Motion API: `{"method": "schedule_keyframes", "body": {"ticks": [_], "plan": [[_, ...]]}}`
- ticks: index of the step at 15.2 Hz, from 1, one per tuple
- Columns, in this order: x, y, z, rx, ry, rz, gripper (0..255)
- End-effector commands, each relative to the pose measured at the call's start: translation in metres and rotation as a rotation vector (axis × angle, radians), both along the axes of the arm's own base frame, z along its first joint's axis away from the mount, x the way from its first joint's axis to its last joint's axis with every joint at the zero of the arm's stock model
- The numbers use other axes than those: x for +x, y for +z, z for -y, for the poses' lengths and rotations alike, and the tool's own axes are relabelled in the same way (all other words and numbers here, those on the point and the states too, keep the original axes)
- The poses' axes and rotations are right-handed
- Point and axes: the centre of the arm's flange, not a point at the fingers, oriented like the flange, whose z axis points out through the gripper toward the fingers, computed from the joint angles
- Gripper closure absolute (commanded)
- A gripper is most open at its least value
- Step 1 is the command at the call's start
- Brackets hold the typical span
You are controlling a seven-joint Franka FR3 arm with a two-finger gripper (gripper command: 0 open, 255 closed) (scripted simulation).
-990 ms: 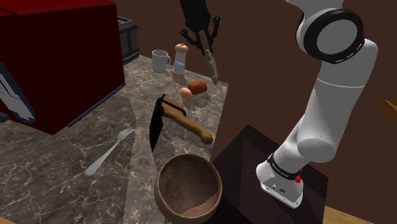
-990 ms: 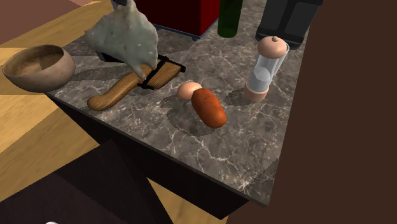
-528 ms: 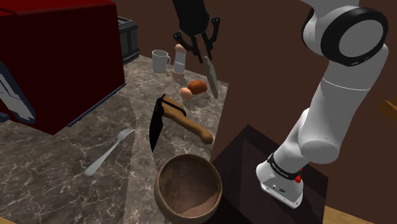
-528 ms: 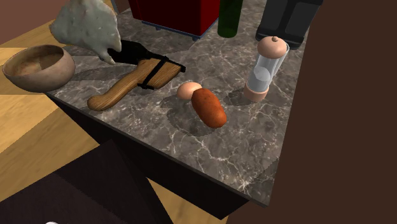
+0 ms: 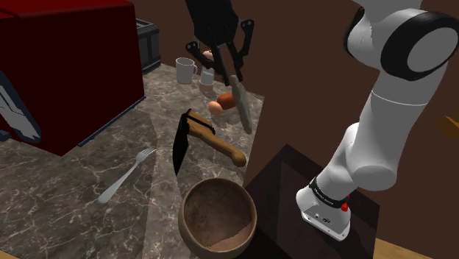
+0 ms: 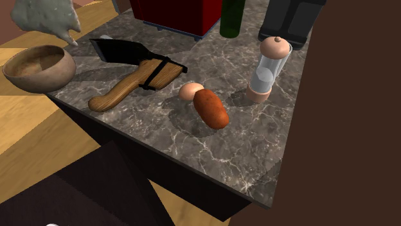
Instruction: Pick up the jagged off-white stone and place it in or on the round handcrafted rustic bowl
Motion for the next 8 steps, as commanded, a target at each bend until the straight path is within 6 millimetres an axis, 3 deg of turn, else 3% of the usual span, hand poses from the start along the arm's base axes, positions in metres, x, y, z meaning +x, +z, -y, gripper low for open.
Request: {"method": "schedule_keyframes", "body": {"ticks": [1,8], "plan": [[-0.016,0.004,-0.022,-0.001,-0.002,0.000,255],[-0.064,0.016,-0.100,-0.001,-0.002,0.000,255]]}}
